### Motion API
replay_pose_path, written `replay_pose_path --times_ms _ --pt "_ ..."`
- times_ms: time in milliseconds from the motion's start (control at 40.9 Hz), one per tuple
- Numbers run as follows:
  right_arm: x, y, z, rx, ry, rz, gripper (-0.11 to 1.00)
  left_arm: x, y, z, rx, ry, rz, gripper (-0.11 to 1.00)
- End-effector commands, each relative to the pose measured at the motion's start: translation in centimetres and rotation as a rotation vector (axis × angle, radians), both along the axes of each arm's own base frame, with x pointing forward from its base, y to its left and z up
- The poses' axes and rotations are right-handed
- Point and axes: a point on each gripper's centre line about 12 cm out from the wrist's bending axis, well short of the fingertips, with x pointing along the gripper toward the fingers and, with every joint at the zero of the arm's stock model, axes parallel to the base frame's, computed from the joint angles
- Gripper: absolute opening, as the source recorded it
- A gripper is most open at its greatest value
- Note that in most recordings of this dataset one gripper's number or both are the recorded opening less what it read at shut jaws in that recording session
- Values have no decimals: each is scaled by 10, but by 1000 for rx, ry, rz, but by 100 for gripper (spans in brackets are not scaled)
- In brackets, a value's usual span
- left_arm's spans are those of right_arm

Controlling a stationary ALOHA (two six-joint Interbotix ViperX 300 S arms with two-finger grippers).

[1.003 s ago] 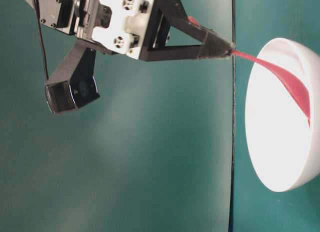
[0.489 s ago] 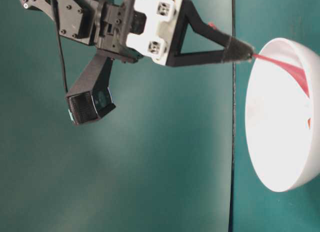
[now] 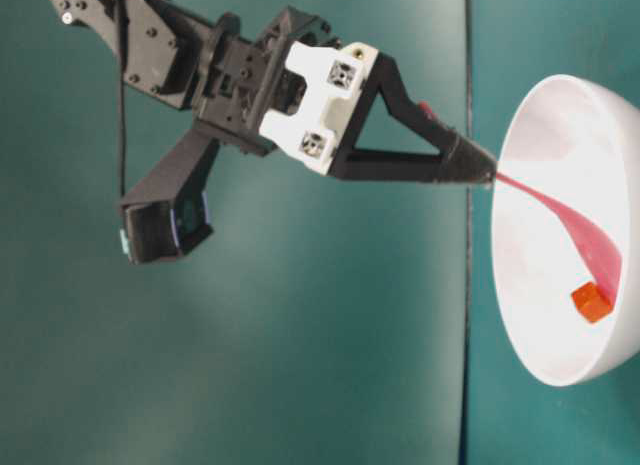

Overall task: Grip the spoon and scoop the red block from the bowl with right arm.
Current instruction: 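Push the spoon bowl under the orange cube and scoop it up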

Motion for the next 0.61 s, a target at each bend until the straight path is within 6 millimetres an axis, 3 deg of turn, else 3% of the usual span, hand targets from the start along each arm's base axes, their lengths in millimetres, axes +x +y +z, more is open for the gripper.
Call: replay_pose_path --times_ms 0,587 --pt "7 -5 15 -11 -61 -16 24 2 0 7 4 -18 1 0" --pt "8 -10 18 -33 -92 -25 24 2 0 7 4 -20 1 0"
